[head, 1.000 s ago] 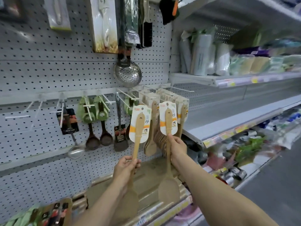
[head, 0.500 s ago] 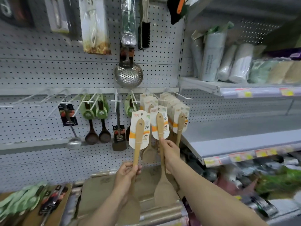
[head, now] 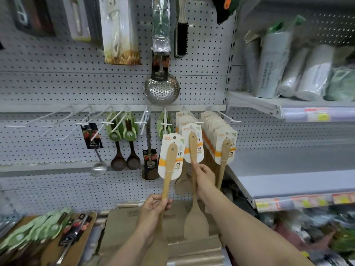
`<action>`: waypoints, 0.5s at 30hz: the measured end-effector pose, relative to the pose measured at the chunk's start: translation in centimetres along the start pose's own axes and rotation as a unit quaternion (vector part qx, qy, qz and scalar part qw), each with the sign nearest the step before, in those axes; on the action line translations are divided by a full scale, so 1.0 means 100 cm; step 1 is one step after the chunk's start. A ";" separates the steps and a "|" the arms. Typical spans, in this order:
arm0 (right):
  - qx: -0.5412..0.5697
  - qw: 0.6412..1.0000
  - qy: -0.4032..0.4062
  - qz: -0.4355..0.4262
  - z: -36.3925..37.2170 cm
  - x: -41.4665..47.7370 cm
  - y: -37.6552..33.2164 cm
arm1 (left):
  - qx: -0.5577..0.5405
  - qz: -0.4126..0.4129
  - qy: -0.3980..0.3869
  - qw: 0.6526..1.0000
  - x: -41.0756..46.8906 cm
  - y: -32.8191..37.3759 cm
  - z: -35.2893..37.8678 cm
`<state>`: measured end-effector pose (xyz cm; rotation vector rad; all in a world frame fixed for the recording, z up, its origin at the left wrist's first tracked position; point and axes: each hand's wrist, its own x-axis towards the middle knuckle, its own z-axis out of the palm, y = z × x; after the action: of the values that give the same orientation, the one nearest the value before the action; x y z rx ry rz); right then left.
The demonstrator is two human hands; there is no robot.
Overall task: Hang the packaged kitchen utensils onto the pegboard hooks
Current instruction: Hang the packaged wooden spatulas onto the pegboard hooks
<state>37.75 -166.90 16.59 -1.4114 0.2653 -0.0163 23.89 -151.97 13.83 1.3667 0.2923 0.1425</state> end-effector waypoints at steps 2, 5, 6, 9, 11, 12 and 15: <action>-0.002 1.000 -0.005 0.006 0.005 0.013 -0.003 | -0.002 0.001 -0.005 1.000 0.004 0.002 0.002; -0.003 1.000 -0.008 0.010 0.015 0.030 -0.007 | -0.008 0.011 -0.004 1.000 0.011 0.005 0.002; -0.001 1.000 -0.007 0.013 0.019 0.035 -0.009 | -0.010 0.015 -0.005 1.000 0.013 0.006 0.002; 0.008 1.000 -0.007 0.029 0.031 0.049 -0.016 | -0.020 0.018 -0.007 1.000 0.021 0.007 0.002; 0.004 0.999 -0.014 0.043 0.038 0.057 -0.019 | -0.021 0.015 -0.007 1.000 0.026 0.006 0.003; 0.007 0.999 -0.018 0.046 0.040 0.062 -0.020 | -0.021 0.013 -0.007 1.000 0.028 0.006 0.004; 0.018 0.998 -0.020 0.055 0.044 0.070 -0.026 | -0.016 0.014 -0.004 1.000 0.035 0.006 0.008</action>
<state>45.74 -164.22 18.51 -1.3578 0.3080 0.0969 27.51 -151.65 14.12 1.3393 0.2633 0.1645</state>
